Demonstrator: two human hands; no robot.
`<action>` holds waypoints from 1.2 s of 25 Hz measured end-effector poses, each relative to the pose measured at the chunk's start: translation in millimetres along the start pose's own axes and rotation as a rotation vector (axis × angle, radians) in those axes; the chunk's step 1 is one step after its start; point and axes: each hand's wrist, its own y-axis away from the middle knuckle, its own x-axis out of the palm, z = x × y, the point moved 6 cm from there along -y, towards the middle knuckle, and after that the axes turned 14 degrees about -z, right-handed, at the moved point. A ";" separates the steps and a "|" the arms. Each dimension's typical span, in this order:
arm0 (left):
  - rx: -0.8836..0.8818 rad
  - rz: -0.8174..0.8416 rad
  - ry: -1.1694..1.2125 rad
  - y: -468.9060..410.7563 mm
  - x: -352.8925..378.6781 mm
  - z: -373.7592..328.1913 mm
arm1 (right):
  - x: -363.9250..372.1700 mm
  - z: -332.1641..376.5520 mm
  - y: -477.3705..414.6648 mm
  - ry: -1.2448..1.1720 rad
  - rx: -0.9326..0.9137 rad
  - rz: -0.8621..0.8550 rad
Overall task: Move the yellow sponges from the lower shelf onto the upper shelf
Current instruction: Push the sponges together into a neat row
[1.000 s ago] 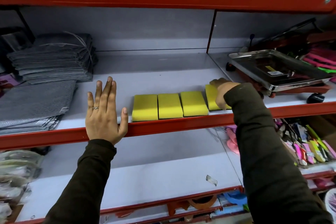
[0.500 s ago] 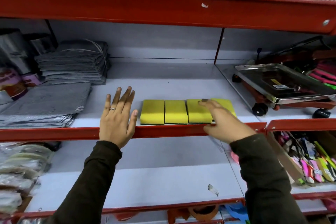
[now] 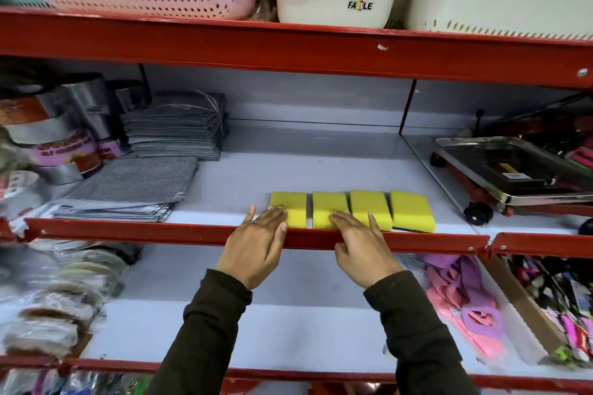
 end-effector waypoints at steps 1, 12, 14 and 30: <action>-0.017 0.003 0.009 1.6 -2.9 1.0 | -1.9 -0.1 1.5 -0.003 0.004 -0.004; -0.054 0.031 -0.004 3.7 -6.5 -7.1 | 4.6 17.4 8.1 -0.018 -0.022 0.002; -0.062 0.026 -0.013 3.3 -7.1 -6.9 | 5.8 19.4 8.1 -0.010 -0.023 -0.002; 0.110 0.127 0.087 -40.7 59.7 -139.0 | -48.6 -105.9 23.1 0.090 0.294 -0.065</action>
